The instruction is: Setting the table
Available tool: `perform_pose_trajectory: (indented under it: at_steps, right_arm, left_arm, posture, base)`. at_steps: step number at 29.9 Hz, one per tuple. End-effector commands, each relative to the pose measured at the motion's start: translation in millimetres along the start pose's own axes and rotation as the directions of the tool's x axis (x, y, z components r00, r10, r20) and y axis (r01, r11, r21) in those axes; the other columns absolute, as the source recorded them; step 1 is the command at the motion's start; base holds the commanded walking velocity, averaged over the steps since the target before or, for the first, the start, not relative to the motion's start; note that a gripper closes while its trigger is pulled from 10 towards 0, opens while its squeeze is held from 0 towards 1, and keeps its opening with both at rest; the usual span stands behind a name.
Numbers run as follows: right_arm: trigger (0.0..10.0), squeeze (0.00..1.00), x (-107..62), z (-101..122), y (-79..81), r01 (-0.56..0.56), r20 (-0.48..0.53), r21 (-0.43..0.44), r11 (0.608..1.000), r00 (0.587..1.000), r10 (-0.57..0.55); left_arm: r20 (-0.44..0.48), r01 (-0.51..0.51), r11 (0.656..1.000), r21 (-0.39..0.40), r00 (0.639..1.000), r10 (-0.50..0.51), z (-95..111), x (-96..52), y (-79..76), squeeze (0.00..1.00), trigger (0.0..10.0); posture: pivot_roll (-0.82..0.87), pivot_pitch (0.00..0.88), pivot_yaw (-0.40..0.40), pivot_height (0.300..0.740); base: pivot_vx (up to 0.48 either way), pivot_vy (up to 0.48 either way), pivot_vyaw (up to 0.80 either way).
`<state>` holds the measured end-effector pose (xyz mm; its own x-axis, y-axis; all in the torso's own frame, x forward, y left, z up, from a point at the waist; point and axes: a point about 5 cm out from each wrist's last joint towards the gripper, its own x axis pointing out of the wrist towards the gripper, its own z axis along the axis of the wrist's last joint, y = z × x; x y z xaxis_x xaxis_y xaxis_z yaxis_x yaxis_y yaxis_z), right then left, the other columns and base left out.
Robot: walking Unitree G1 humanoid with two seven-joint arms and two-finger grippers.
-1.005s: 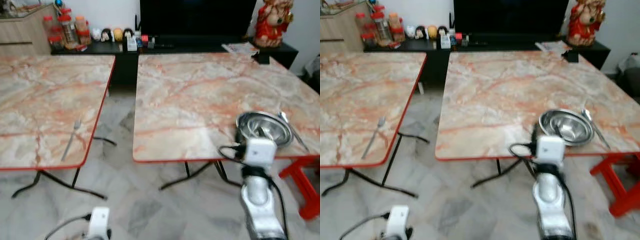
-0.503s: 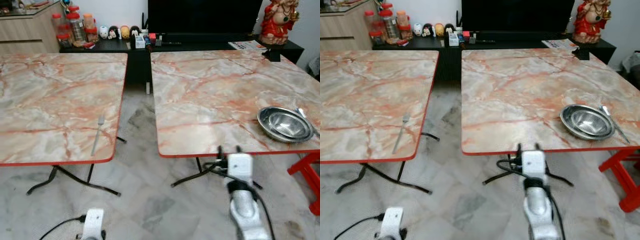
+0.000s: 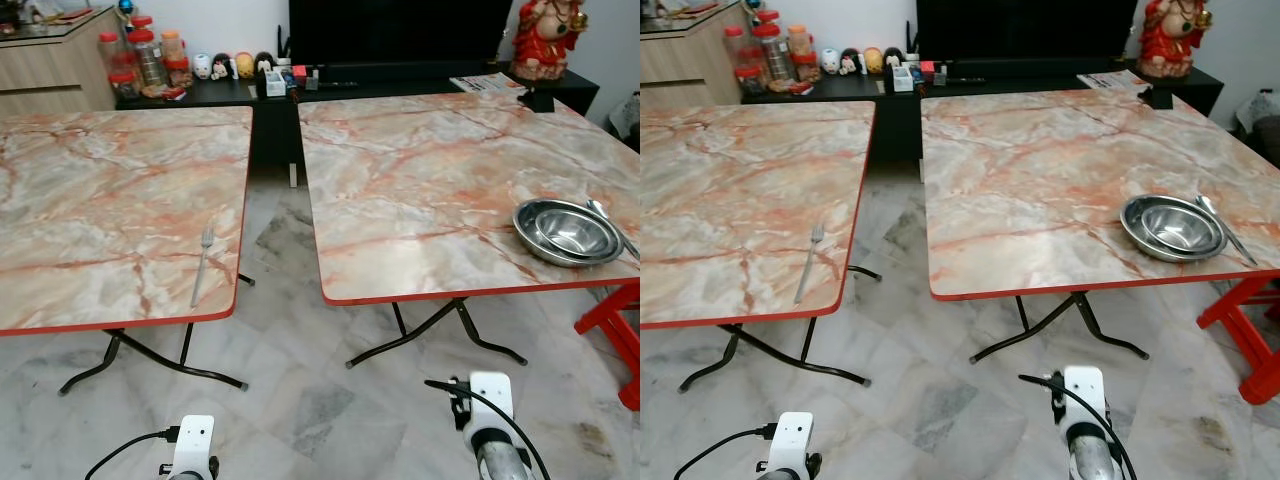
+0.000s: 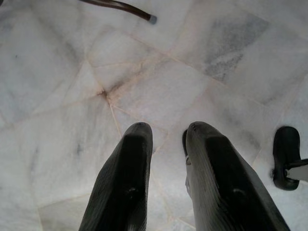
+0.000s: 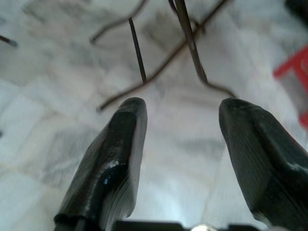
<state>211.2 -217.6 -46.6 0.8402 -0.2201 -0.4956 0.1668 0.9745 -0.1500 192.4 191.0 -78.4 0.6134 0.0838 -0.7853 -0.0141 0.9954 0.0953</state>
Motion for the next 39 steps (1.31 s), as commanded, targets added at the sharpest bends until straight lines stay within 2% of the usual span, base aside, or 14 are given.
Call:
perform_pose_trajectory:
  at_steps: [1,3,6,7,9,12,14,22,26,33,39]
  right_arm:
    - [10.0,0.0,0.7,-5.2,0.0,-0.006,-0.05,0.038,0.999,0.999,0.007]
    - [10.0,0.0,0.8,-5.3,-0.1,-0.006,-0.05,0.038,0.999,0.999,0.008]
    - [10.0,0.0,-9.3,-35.2,3.0,-0.043,-0.235,0.108,0.993,0.97,0.068]
    - [10.0,0.0,-17.3,-51.7,4.4,-0.043,-0.334,0.112,0.993,0.939,0.079]
    - [10.0,0.0,-19.6,-55.9,4.3,-0.028,-0.36,0.109,0.994,0.931,0.065]
    - [10.0,0.0,-17.2,-52.6,7.2,-0.002,-0.353,0.155,0.988,0.934,0.057]
    - [10.0,0.0,-12.6,-45.1,16.7,-0.026,-0.332,0.194,0.981,0.939,0.09]
    - [10.0,0.0,-8.6,-38.6,24.2,-0.053,-0.319,0.227,0.972,0.939,0.126]
    - [10.0,0.0,-8.8,-38.9,23.8,-0.048,-0.318,0.231,0.972,0.94,0.122]
    - [10.0,0.0,-13.6,-47.3,15.3,-0.007,-0.344,0.226,0.974,0.935,0.086]
    - [10.0,0.0,-14.7,-49.2,12.1,0.032,-0.347,0.258,0.966,0.936,0.062]
  left_arm:
    - [-0.004,0.003,1.0,0.015,1.0,-0.003,1.0,0.3,1.3,0.0,10.0]
    - [-0.004,0.003,1.0,0.015,1.0,-0.003,1.0,0.3,1.3,0.0,10.0]
    - [-0.006,0.005,1.0,0.021,1.0,-0.005,3.1,0.9,0.4,0.0,10.0]
    - [-0.01,0.007,1.0,0.028,1.0,-0.007,3.6,1.2,-0.3,0.0,10.0]
    - [-0.014,0.007,0.999,0.034,1.0,-0.006,3.6,1.3,-0.4,0.0,10.0]
    - [-0.012,0.004,1.0,0.029,1.0,-0.004,4.5,1.4,-0.1,0.0,10.0]
    - [-0.013,-0.005,1.0,0.012,1.0,0.005,4.1,1.4,0.3,0.0,10.0]
    - [-0.023,-0.001,1.0,0.014,1.0,0.002,2.3,1.2,-1.5,0.0,10.0]
    - [-0.02,-0.003,1.0,0.013,1.0,0.004,3.6,1.4,-0.9,0.0,10.0]
    - [-0.028,-0.003,1.0,0.02,1.0,0.003,0.8,0.9,-0.9,0.0,10.0]
    - [-0.026,0.003,1.0,0.028,1.0,-0.002,2.1,1.2,-1.6,0.0,10.0]
  posture:
    - [-0.08,0.0,0.023,0.725]
    - [-0.08,0.0,0.023,0.725]
    - [-0.08,0.0,0.025,0.725]
    - [-0.07,0.0,0.026,0.725]
    - [-0.06,0.0,0.02,0.725]
    - [-0.05,0.0,0.013,0.725]
    - [-0.05,0.0,0.013,0.725]
    - [-0.05,0.0,0.015,0.725]
    - [-0.04,0.0,0.014,0.725]
    - [-0.05,0.0,0.025,0.725]
    - [-0.04,0.0,0.03,0.725]
  base:
    - [0.0,0.0,0.0]
    - [0.0,0.0,0.0]
    - [0.0,0.0,0.0]
    - [0.0,0.0,0.0]
    - [0.0,0.0,0.0]
    - [0.0,0.0,0.0]
    - [0.0,0.0,0.0]
    - [0.0,0.0,0.0]
    - [0.0,0.0,0.0]
    - [0.0,0.291,0.0]
    - [0.0,0.325,-0.11]
